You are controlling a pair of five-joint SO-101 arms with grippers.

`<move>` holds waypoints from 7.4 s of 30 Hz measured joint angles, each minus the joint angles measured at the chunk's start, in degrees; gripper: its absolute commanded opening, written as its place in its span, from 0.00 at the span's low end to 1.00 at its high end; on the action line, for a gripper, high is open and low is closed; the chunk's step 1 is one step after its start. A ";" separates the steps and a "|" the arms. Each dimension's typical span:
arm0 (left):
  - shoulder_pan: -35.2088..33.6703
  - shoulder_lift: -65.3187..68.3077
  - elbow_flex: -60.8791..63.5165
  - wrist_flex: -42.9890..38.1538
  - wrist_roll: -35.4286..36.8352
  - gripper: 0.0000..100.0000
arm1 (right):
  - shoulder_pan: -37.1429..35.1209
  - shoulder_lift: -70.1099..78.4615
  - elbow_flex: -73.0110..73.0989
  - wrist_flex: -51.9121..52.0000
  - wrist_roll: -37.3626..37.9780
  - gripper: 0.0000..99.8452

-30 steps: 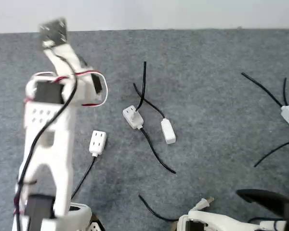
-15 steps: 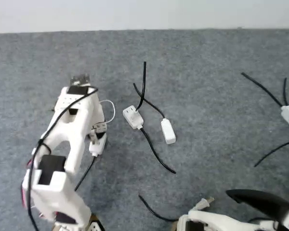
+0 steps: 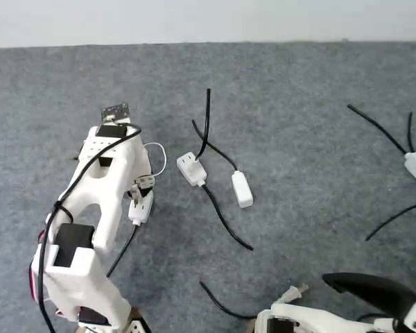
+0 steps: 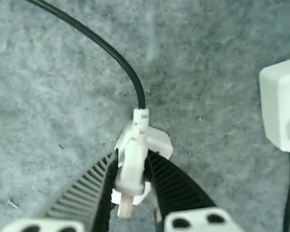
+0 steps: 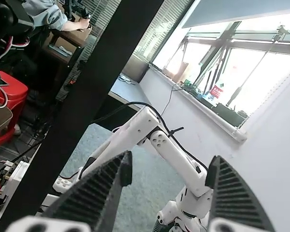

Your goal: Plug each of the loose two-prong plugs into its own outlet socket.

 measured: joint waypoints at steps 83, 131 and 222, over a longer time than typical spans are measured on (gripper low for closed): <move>-20.22 -123.43 76.75 -11.16 -30.86 0.63 | 55.38 0.26 76.40 -35.34 -21.36 0.25; -20.22 -123.43 84.22 -4.31 -39.65 0.01 | 65.93 1.76 91.25 -44.66 -21.71 0.25; -20.22 -123.43 84.22 -4.31 -39.65 0.01 | 78.33 1.76 91.25 -40.79 -14.07 0.25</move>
